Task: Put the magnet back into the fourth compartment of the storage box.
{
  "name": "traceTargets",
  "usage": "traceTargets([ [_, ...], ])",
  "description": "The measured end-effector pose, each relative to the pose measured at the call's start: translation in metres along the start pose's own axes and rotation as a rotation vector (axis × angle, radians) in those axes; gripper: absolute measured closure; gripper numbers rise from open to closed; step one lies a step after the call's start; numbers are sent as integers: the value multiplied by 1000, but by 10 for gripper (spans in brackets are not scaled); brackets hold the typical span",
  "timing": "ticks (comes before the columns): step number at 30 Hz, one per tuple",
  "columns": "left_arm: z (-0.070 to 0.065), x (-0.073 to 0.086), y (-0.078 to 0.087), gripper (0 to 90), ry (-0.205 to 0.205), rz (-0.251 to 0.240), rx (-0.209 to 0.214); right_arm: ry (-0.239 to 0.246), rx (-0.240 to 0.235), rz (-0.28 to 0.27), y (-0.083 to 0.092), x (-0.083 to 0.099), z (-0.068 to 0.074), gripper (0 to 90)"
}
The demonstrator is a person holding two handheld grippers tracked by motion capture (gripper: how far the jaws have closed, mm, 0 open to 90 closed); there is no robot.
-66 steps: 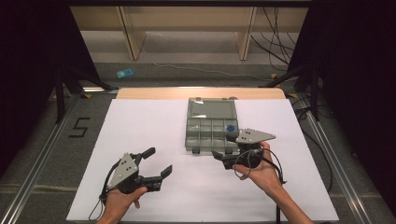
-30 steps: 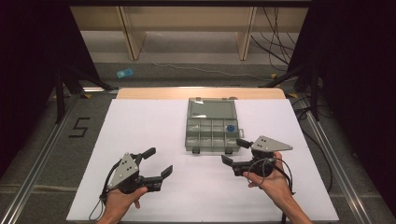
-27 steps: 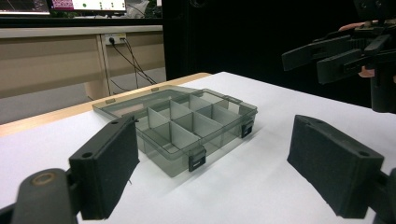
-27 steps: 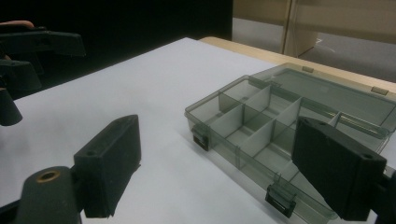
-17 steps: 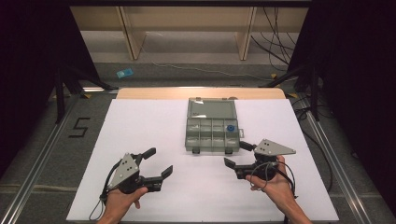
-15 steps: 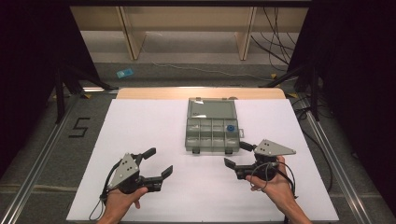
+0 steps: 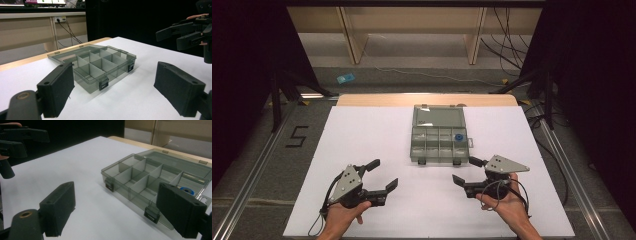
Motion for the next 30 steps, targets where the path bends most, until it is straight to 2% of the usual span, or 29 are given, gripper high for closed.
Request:
traceTargets([
  [11,-1,-1,0,157,1,-3,3,6,2,15,6,4,1,169],
  [13,-1,-1,0,157,1,-3,2,19,11,5,6,4,1,169],
  [16,-1,-1,1,157,1,-6,4,11,15,-4,7,5,3,168],
  [17,-1,-1,2,157,1,-4,2,6,-5,-7,7,5,5,166],
  [18,-1,-1,2,157,3,-7,3,5,3,-13,7,6,6,166],
  [19,-1,-1,2,157,4,-8,3,9,1,7,9,6,6,166],
  [25,-2,-2,2,157,-1,-8,6,14,14,-9,11,7,7,164],
  [28,-2,-2,2,157,2,-7,6,8,7,-3,13,10,8,163],
  [30,-2,-2,3,157,2,-7,6,1,0,-21,12,10,10,163],
])
Point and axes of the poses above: each handheld gripper's, and its own axes: y roughly backward along the jaws, x roughly out of its underside, z roughly to its left, the point moved 5 cm from there along -y, roughly forward along the jaws, and after that the axes turned 7 degrees about y, right-handed, at the moved point
